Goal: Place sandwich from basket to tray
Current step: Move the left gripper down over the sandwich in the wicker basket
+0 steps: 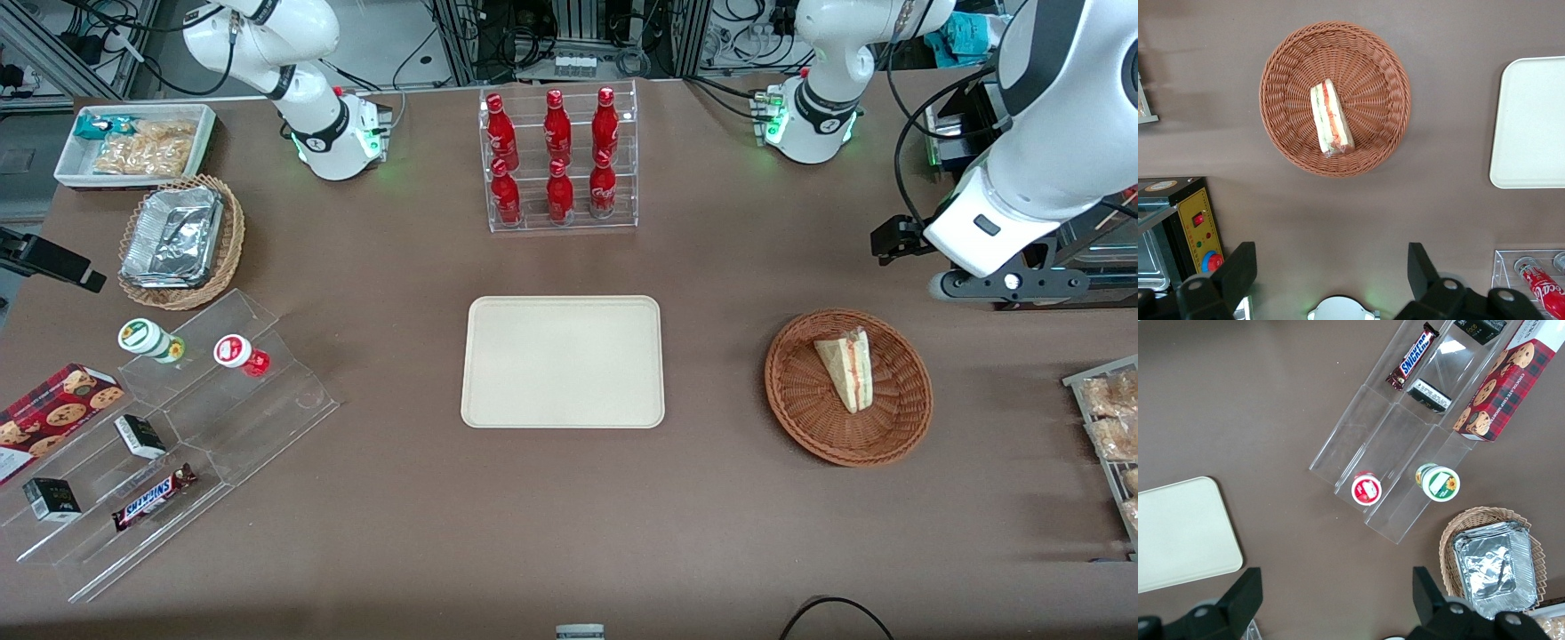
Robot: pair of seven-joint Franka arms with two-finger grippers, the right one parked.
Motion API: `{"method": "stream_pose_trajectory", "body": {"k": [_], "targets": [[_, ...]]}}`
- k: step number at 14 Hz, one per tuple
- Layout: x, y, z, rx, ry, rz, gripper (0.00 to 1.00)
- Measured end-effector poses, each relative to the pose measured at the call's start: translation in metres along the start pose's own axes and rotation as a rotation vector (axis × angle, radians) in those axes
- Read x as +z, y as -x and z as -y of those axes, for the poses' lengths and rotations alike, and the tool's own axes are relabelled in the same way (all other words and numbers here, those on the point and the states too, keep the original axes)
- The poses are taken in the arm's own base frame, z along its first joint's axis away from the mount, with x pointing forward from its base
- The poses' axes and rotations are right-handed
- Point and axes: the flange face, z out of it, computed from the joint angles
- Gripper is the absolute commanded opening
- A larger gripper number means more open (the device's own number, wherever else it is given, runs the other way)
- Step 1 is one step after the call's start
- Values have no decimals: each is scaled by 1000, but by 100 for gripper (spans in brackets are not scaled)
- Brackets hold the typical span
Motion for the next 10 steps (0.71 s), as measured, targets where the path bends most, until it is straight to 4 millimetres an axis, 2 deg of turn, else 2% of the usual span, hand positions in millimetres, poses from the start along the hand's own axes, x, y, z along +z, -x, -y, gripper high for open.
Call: {"method": "stream_pose_trajectory", "body": {"k": [4,6,8,10], "targets": [[3,-1,-1,0,40,14,100],[15,-8,9,-17,49,35,100],[49,-28,31,-57,66,47,100],[113,-50,36,-80,83,13,100]]}}
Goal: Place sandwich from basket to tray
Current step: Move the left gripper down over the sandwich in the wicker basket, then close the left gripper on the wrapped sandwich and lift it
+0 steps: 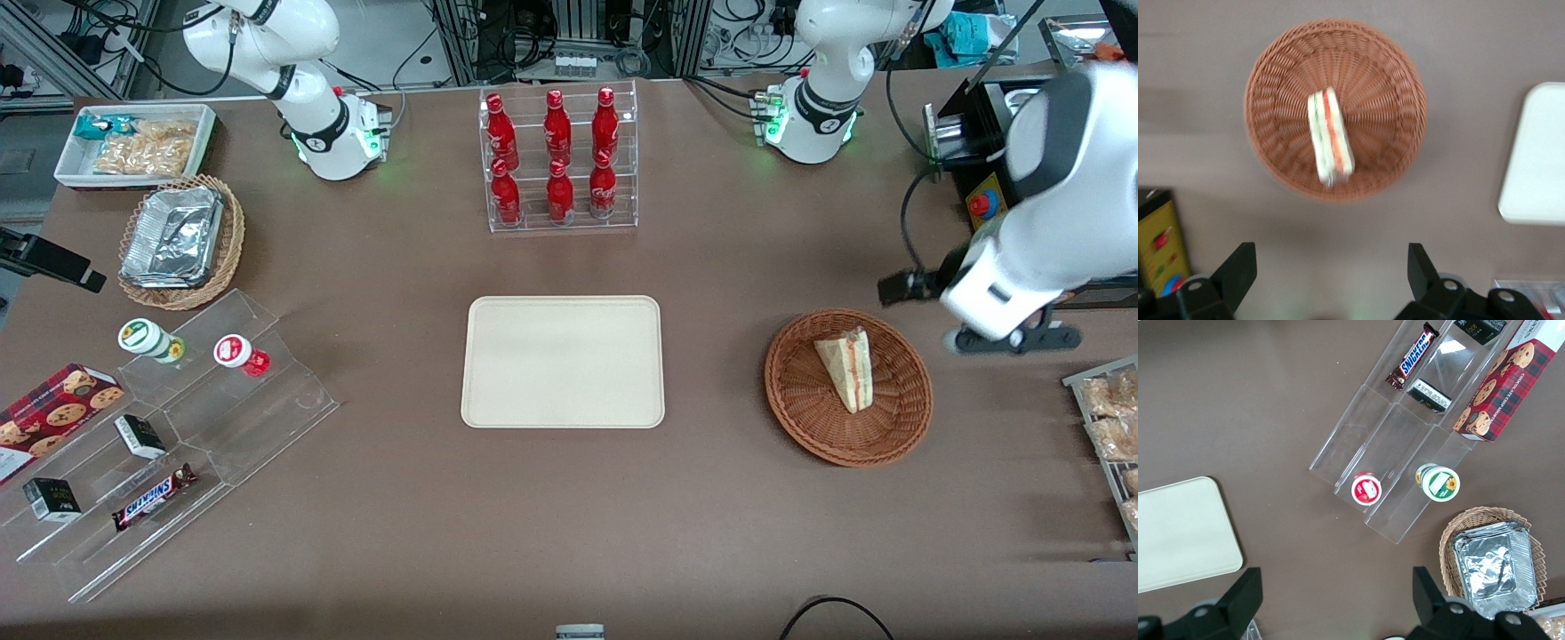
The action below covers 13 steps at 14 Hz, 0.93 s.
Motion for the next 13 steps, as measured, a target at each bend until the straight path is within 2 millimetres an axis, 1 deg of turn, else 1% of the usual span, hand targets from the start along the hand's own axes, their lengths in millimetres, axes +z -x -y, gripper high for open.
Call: {"method": "stream_pose_trajectory", "body": {"k": [2,3,4,5,6,7,8,10,13], "targets": [[80,-9,-3,-69,19,-36,100],[117,-9,-4,-118,30,-49,100],[148,-8,-4,-170,41,-54,100],[173,-6,-3,-215,48,-46,100],[189,-5,-1,-245,50,-29,100],[199,-6,4,-265,52,-14,100],[204,-8,10,-277,54,-6,100],[202,-11,17,-293,57,-11,100],[195,-15,19,-303,61,-26,100]]}}
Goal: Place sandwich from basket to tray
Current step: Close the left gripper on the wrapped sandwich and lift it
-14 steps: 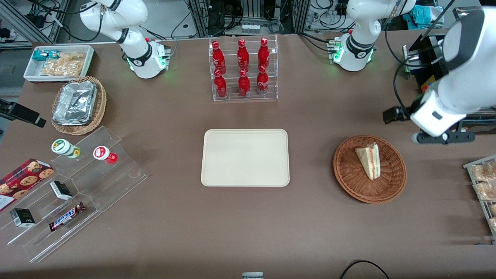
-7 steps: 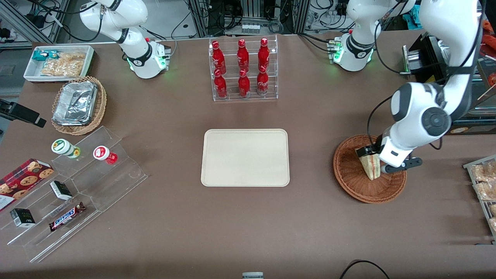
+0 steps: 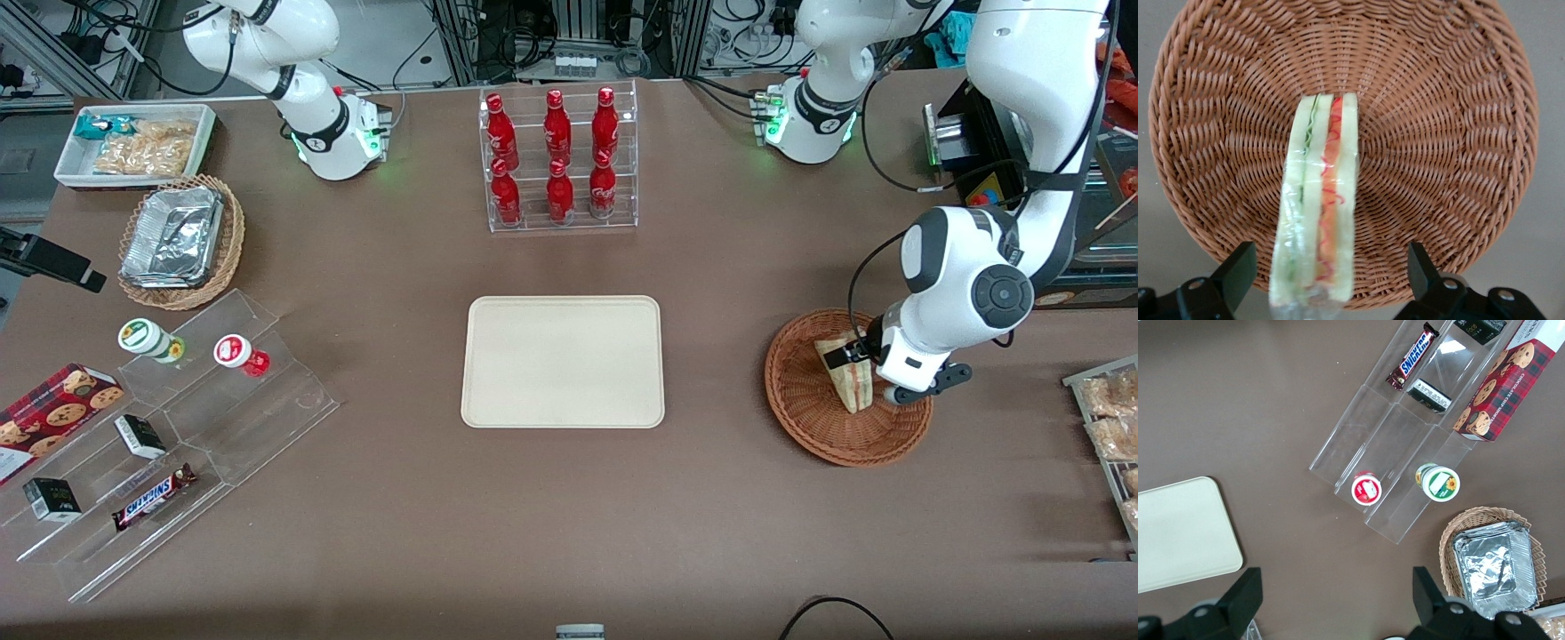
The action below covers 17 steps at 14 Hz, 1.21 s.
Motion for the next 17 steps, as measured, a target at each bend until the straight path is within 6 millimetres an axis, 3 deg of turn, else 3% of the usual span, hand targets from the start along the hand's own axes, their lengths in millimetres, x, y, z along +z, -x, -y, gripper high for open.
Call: {"method": "stream_pose_trajectory", "body": {"k": [3,6,10,17], "targets": [[-1,-5,9,-19,-5,-1,100],[19,-10,33,-57,-23,34,100],[31,-10,30,-60,-22,48,100],[17,-17,23,-69,-8,16,100]]}}
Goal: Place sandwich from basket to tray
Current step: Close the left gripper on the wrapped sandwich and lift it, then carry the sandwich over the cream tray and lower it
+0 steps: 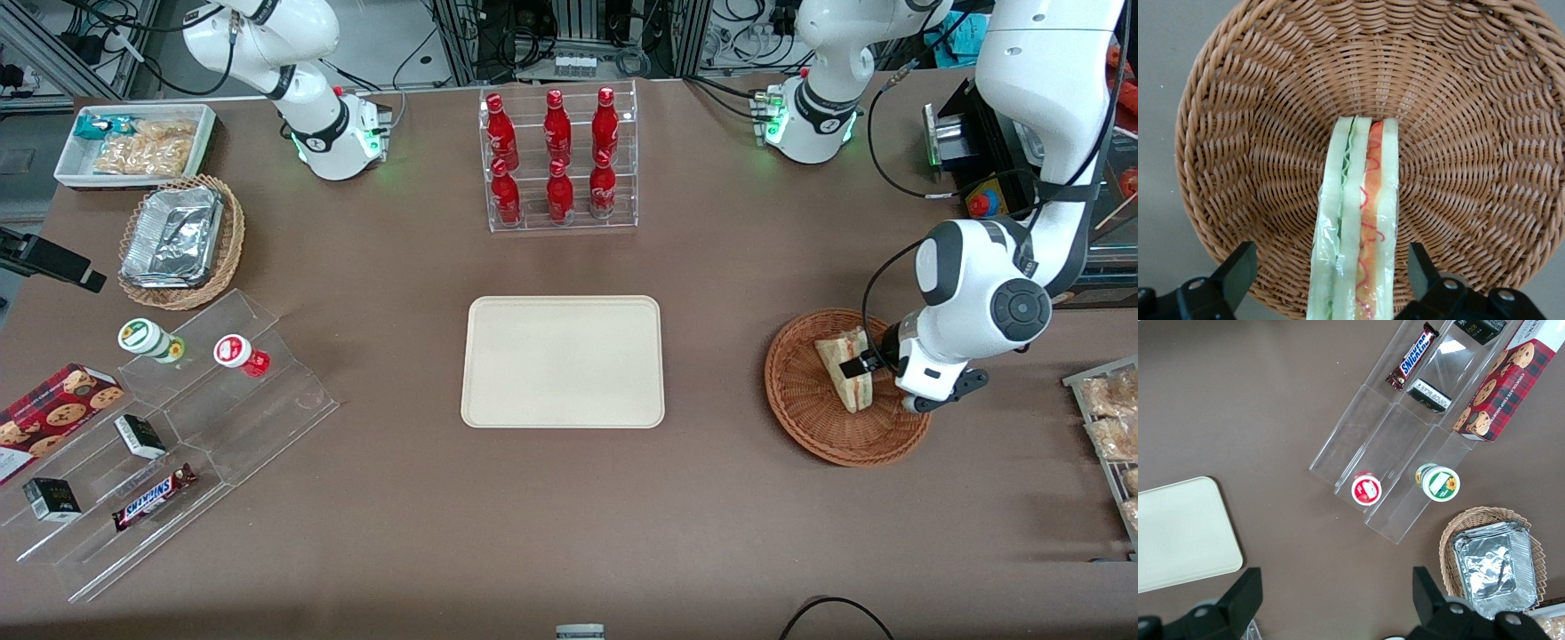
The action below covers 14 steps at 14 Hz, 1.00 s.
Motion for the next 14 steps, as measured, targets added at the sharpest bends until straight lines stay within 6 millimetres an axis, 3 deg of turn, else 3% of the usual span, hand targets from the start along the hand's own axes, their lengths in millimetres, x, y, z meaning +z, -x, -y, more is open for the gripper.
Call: {"method": "stream_pose_trajectory", "body": {"k": [3,5,7,8,11,13,14], "targets": [[9,3,-5,-6,-3,17,97],[25,3,-7,-5,-4,34,50],[38,1,-8,-6,5,30,20],[43,1,-9,-5,7,32,14],[35,2,-17,7,13,14,12],[6,6,-34,42,19,-18,12],[-15,15,-53,77,9,-18,13]]}}
